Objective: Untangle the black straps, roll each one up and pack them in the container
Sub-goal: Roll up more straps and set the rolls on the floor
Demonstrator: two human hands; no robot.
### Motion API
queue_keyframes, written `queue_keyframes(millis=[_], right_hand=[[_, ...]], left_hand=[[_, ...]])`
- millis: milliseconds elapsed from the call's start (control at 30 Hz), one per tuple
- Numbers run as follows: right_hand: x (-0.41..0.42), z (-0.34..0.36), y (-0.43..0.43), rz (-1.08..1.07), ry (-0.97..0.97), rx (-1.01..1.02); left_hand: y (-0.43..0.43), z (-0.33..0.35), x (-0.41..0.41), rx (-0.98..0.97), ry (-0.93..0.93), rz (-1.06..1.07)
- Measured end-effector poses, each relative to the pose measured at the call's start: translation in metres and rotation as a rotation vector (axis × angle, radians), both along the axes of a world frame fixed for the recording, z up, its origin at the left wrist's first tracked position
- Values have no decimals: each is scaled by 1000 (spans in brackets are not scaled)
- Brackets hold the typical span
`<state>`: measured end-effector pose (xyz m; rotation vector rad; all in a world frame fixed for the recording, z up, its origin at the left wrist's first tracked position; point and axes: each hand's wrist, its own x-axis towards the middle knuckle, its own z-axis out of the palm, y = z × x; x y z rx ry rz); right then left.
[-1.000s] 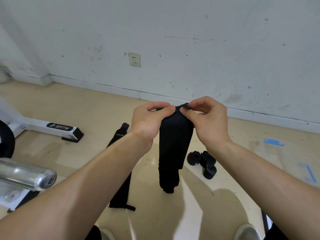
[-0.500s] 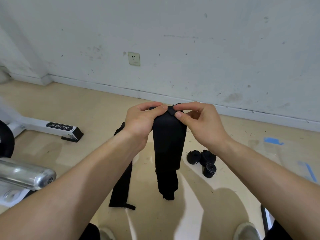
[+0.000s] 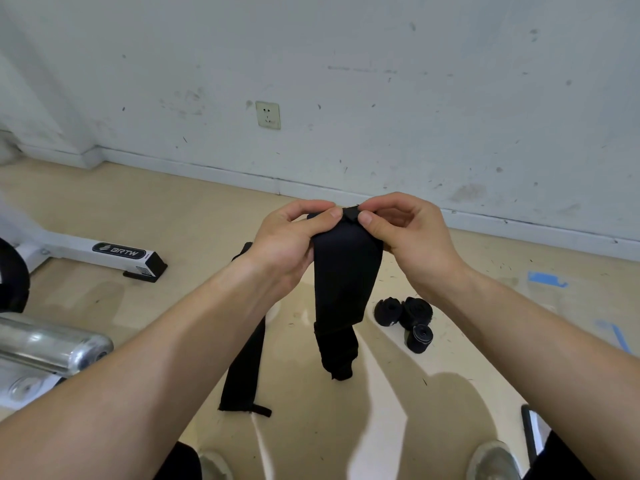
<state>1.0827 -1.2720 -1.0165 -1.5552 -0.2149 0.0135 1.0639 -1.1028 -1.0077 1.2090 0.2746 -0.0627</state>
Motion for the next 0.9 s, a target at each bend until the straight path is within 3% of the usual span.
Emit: queue_keyframes(millis=[167, 500, 900], right_hand=[[-1, -1, 1, -9, 115, 83], [-4, 1, 1, -71, 130, -10], [5, 2, -4, 121, 166, -77]], left_hand=[[-4, -2, -2, 26, -31, -16], [-8, -6, -2, 460, -160, 38], [-2, -1, -1, 581, -198, 0]])
